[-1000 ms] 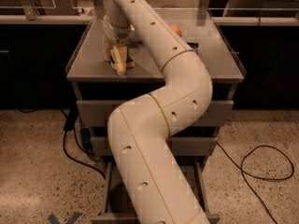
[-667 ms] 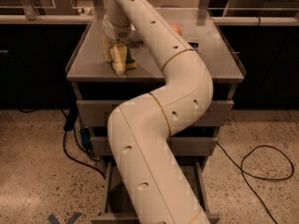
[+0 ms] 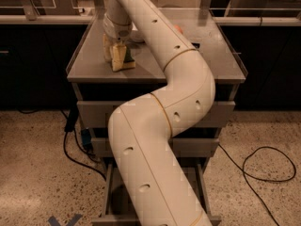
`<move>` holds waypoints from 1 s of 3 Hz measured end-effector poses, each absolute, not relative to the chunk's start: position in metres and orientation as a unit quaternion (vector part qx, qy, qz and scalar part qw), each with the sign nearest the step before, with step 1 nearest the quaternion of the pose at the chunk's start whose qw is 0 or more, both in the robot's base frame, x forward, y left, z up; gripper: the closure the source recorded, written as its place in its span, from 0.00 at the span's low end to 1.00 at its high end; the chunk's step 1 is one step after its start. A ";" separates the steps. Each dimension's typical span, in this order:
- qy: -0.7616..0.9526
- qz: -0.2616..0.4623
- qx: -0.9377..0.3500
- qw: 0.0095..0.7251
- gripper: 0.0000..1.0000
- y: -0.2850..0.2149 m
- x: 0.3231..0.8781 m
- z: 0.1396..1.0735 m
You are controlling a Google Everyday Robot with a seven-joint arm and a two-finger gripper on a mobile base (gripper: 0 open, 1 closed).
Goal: Place sponge into bottom drawer
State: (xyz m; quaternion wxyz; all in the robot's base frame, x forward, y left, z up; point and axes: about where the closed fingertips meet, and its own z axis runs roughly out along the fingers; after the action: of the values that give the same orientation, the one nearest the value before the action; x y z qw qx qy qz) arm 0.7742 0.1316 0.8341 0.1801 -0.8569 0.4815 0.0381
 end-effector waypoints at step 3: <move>0.465 -0.039 -0.856 0.222 1.00 0.139 0.762 0.934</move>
Offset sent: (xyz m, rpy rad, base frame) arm -0.0806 -0.0090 0.1022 -0.0340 -0.2048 -0.0070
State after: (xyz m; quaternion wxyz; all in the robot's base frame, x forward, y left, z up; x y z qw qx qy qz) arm 0.7625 0.1391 0.9339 0.2217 -0.8564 0.4647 -0.0386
